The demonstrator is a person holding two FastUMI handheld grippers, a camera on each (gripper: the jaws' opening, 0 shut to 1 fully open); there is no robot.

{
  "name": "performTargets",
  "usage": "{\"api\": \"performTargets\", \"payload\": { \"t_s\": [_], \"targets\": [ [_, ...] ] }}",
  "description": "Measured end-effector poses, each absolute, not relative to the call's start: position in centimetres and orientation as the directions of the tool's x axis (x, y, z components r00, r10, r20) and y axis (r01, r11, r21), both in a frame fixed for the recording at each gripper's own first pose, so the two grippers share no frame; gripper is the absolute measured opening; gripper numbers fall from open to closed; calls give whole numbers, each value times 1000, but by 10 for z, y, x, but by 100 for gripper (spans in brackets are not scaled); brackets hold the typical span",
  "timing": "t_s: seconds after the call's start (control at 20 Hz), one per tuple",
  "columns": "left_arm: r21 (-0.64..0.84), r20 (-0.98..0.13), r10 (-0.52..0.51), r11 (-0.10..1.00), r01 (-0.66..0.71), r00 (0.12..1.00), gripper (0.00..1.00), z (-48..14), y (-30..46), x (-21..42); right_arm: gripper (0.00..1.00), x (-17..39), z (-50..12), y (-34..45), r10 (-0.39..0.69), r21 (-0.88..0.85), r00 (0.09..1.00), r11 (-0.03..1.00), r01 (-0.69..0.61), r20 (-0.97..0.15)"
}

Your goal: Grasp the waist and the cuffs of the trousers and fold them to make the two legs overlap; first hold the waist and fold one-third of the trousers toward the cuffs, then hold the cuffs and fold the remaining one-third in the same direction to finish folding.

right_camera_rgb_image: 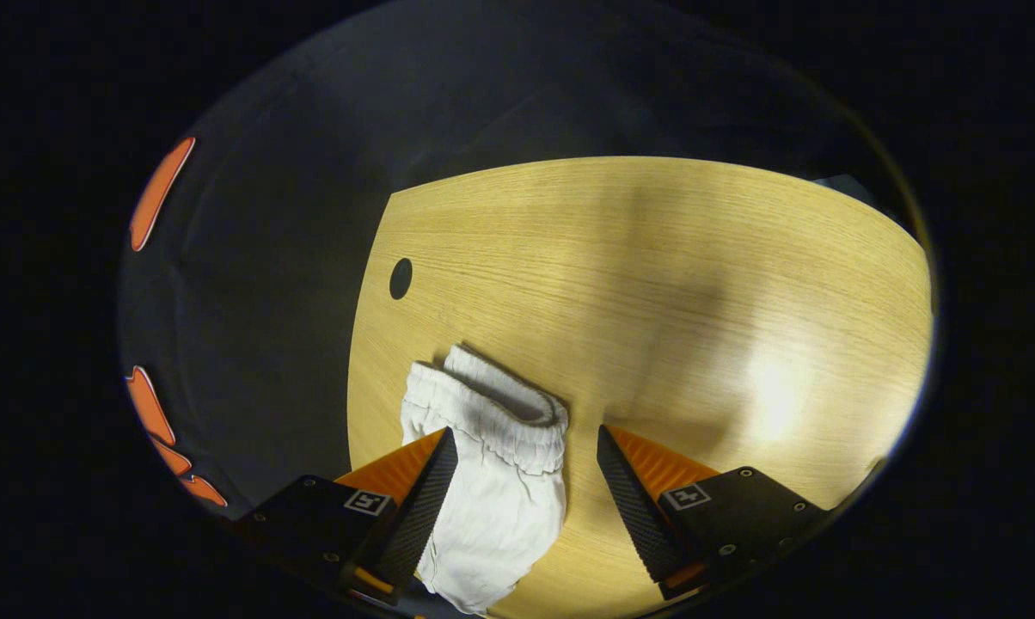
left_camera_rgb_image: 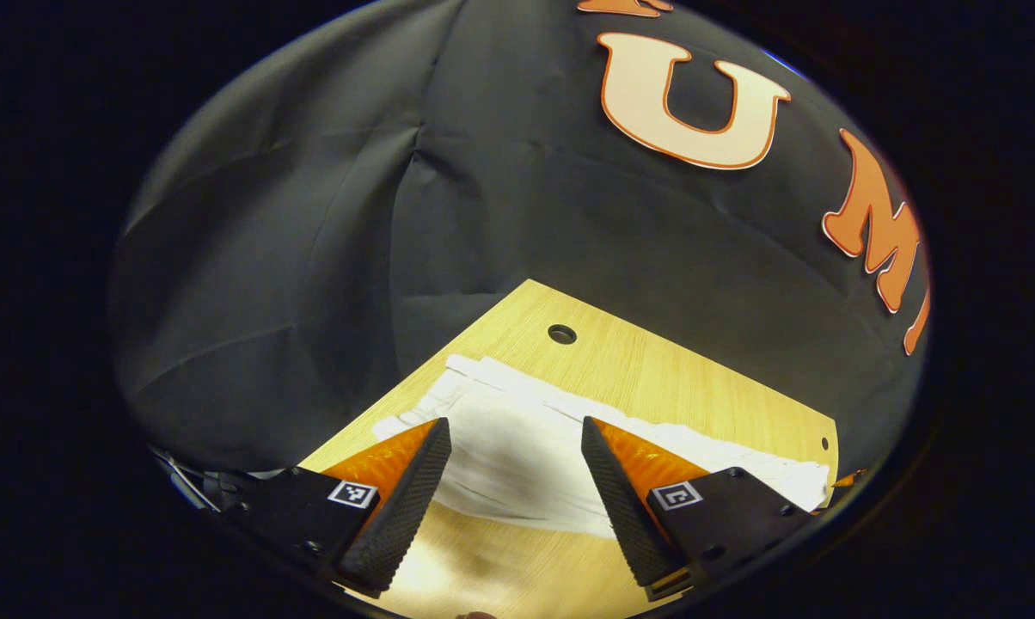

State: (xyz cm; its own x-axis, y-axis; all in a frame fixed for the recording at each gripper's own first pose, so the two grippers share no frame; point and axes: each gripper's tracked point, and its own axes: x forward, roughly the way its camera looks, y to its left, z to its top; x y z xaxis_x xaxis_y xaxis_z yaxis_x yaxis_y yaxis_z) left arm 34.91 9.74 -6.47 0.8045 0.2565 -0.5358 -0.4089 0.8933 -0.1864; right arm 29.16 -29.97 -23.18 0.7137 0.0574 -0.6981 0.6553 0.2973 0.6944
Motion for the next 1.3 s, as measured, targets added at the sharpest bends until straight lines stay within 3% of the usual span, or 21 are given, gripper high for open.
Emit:
{"api": "performTargets", "payload": {
  "t_s": [0.15, 0.25, 0.35, 0.4, 0.5, 0.7, 0.8, 1.05, 1.3],
  "targets": [
    [-186, -550, 267, 885, -427, 791, 100, -67, 98, 350, 98, 300, -241, -299, 81, 693, 705, 291, 659, -704],
    [-174, -557, 278, 882, -437, 782, 100, -65, 98, 352, 87, 305, -243, -299, 87, 695, 703, 280, 662, -705],
    [-167, -561, 291, 877, -450, 775, 100, -57, 99, 353, 73, 309, -247, -301, 89, 686, 695, 288, 668, -714],
    [-169, -566, 293, 874, -456, 771, 100, -57, 99, 353, 53, 307, -252, -302, 88, 672, 680, 293, 680, -727],
    [-179, -571, 291, 869, -462, 768, 100, -62, 97, 355, 35, 309, -254, -300, 105, 677, 680, 287, 678, -726],
    [-167, -574, 285, 877, -450, 768, 100, -60, 95, 360, 9, 310, -245, -303, 85, 681, 702, 349, 644, -707],
    [-168, -571, 275, 884, -437, 774, 100, -59, 93, 364, 4, 306, -225, -303, 62, 681, 736, 438, 587, -674],
    [-198, -566, 219, 900, -389, 795, 100, -59, 92, 371, 4, 316, -141, -264, 101, 687, 812, 598, 412, -575],
    [-215, -561, 183, 910, -355, 807, 100, -52, 101, 371, 4, 336, -98, -201, 166, 669, 845, 694, 266, -508]
  ]
}}
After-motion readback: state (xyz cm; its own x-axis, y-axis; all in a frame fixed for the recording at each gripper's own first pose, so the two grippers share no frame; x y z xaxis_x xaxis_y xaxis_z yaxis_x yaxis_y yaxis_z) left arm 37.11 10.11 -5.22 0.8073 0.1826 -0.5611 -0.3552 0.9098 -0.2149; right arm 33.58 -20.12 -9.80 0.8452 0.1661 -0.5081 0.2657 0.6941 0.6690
